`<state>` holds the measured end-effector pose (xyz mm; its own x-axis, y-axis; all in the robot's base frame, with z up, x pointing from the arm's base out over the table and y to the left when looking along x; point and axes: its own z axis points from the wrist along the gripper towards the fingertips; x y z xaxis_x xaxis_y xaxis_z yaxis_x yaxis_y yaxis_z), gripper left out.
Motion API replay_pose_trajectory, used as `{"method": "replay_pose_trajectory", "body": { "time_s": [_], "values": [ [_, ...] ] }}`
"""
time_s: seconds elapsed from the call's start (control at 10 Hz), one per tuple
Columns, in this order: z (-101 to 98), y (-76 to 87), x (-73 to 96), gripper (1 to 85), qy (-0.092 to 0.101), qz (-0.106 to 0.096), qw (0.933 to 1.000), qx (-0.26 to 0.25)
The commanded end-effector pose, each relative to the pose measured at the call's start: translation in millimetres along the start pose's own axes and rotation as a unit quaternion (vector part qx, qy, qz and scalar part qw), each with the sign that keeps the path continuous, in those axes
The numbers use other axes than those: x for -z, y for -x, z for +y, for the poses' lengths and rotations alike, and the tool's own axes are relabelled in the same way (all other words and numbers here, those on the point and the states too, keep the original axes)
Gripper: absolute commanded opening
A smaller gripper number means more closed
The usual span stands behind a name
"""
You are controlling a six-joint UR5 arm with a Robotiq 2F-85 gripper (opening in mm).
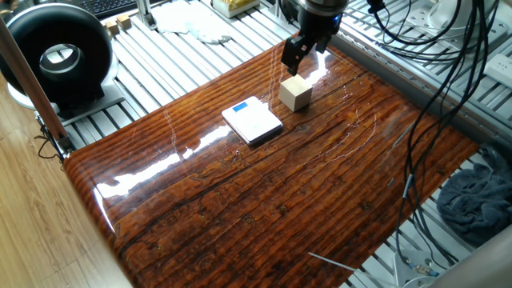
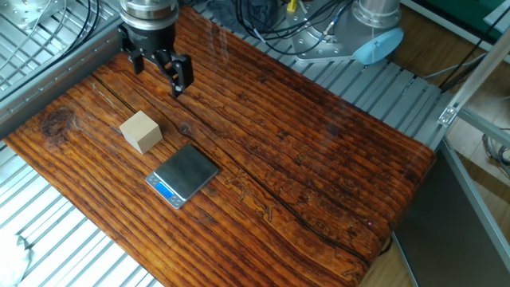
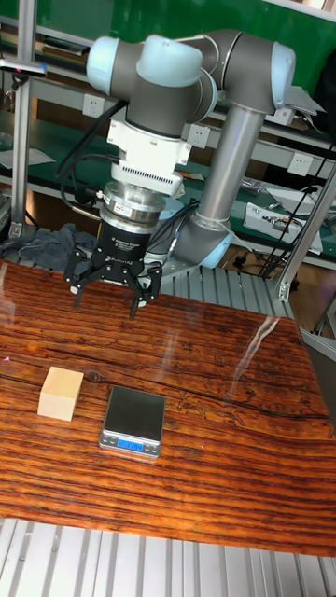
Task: Place the block on the scale
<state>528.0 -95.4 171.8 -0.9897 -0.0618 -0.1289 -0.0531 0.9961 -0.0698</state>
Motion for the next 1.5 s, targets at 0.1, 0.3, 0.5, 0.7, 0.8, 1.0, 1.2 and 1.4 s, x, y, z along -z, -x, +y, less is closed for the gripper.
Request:
{"method": "replay_pose_trajectory", "body": {
  "time_s": [0.1, 0.3, 0.5, 0.7, 0.8, 1.0, 1.2, 1.4],
  "values": [
    [-13.6, 0.4, 1.5, 71.0, -0.025, -0.001, 0.9997, -0.009],
    [-9.7, 0.2, 1.3, 69.3, -0.017, -0.001, 0.9998, -0.007],
    [-20.6, 8.8, -14.4, 67.3, -0.022, -0.007, 0.9997, -0.003],
    [-33.0, 25.0, -25.7, 67.3, -0.011, -0.013, 0.9998, 0.005],
    [-38.3, 31.1, -24.4, 68.7, 0.011, -0.006, 0.9999, 0.006],
    [-47.4, 31.2, -12.8, 69.0, 0.034, 0.027, 0.9990, 0.000],
    [-51.1, 33.8, -12.2, 68.7, 0.042, 0.049, 0.9979, -0.003],
    [-40.5, 28.7, -14.4, 67.7, 0.055, 0.075, 0.9957, 0.001]
  ]
}}
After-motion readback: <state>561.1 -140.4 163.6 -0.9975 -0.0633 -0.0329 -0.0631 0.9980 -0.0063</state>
